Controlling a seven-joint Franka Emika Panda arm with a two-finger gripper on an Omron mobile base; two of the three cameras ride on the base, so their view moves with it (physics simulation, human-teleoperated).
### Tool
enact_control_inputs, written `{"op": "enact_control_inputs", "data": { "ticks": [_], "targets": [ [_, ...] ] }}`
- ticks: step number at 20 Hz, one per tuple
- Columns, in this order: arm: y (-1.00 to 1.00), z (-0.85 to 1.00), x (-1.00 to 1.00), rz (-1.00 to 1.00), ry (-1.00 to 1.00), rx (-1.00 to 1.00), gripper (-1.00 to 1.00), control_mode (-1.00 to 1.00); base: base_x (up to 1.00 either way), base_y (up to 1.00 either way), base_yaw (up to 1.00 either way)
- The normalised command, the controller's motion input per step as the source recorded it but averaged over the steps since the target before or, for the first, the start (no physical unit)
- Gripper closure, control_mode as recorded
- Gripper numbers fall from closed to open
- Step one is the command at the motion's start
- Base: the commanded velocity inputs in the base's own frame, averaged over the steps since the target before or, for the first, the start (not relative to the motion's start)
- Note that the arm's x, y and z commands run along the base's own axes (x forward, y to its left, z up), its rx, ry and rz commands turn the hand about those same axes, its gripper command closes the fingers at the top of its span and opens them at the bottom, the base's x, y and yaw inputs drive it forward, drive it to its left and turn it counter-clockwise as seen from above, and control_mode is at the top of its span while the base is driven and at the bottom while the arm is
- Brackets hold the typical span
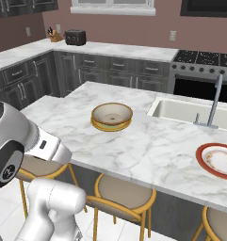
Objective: Move the bowls from the cabinet to the plates on the dining table.
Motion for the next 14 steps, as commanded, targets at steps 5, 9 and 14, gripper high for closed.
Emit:
{"op": "enact_control_inputs", "data": {
  "ticks": [5,9,14],
  "targets": [
    [0.0,0.0,0.0,0.0,0.0,0.0,-1.0,1.0,-0.13,0.3,0.0],
    [0.0,0.0,0.0,0.0,0.0,0.0,-1.0,1.0,-0.09,0.86,0.0],
    [0.0,0.0,0.0,0.0,0.0,0.0,-1.0,1.0,-0.1,0.94,0.0]
  ]
}}
